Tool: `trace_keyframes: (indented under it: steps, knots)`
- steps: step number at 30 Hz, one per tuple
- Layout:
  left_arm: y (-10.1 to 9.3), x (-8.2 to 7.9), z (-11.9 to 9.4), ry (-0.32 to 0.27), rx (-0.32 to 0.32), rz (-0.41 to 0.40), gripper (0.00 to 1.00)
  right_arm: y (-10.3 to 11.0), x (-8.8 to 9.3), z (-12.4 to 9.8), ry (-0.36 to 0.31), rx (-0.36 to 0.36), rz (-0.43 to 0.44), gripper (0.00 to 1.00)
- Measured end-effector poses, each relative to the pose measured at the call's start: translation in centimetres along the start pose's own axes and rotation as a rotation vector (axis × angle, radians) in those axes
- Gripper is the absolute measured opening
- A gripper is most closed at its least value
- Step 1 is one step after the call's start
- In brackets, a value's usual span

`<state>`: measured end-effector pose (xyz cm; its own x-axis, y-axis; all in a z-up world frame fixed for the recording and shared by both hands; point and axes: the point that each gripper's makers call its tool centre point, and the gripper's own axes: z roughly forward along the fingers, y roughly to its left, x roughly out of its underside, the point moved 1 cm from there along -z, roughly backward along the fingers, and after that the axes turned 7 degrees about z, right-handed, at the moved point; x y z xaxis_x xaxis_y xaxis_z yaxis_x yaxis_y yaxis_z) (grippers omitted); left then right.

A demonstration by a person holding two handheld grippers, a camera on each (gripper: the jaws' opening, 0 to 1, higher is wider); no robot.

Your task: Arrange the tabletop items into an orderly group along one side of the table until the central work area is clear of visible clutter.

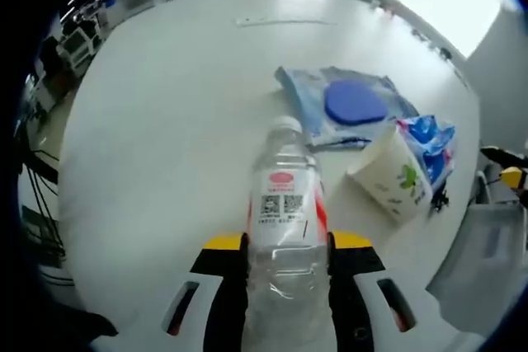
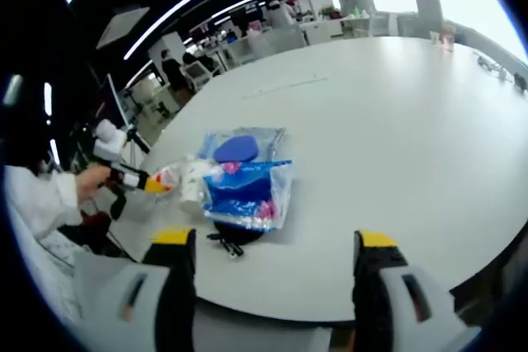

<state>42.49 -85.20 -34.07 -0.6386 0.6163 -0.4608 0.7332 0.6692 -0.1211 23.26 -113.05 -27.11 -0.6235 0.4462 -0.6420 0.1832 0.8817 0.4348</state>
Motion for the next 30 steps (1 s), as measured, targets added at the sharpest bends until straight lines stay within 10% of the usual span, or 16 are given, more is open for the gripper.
trace_keyframes:
  steps: [30]
  knots:
    - [0.4,-0.2,-0.7,-0.147,-0.024,-0.141,0.32,14.8,-7.8,7.3,-0.036,-0.363,0.012,0.72]
